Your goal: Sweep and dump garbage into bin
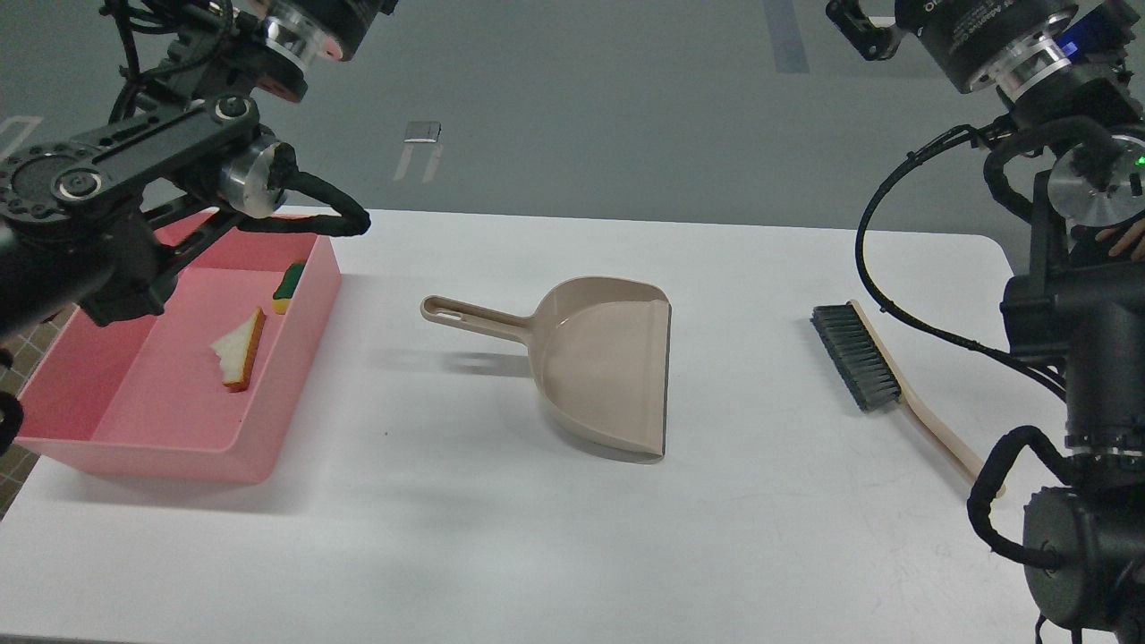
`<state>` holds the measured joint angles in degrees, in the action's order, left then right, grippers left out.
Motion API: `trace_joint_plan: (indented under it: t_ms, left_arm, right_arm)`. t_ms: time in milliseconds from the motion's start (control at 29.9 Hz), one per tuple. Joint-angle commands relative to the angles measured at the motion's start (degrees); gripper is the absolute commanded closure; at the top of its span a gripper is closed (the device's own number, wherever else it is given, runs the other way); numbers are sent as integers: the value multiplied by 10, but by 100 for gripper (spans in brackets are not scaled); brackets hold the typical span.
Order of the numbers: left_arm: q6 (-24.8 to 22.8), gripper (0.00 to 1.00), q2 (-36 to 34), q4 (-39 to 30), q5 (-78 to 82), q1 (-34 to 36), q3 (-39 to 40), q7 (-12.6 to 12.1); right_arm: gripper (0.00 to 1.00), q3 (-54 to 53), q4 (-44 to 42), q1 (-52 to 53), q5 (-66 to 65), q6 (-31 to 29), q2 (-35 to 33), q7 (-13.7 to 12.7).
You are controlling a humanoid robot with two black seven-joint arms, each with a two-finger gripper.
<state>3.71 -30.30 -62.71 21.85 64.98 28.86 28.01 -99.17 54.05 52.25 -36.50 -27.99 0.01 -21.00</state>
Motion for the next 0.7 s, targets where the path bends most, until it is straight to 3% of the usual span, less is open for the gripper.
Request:
trace_joint_plan:
  t_ms: [0,134,201,335,468,569,669]
  left_arm:
    - [-90,3,54,85,-8,-4,57,0]
    - [-136,3,117,141,-16,-34,66,0]
    - [-144,3,126,148,-16,-49,68,0]
    - [-208,3,144,149,-24,-99,85,0]
    - [-218,3,153,149,-41,-116,109,0]
    - [-219,3,154,149,-41,-117,115,0]
    - [-222,3,155,149,-41,-117,114,0]
  right_arm:
    - [7,13,-82,29,60,0,0,0]
    - [7,49,-154,48,94,0,0,-1]
    - [7,56,-157,48,100,0,0,-2]
    - [6,66,-157,43,107,0,0,1]
    - [4,65,-157,32,109,0,0,8]
    - [3,57,-153,13,111,0,0,33]
    - [2,57,-154,-6,111,0,0,40]
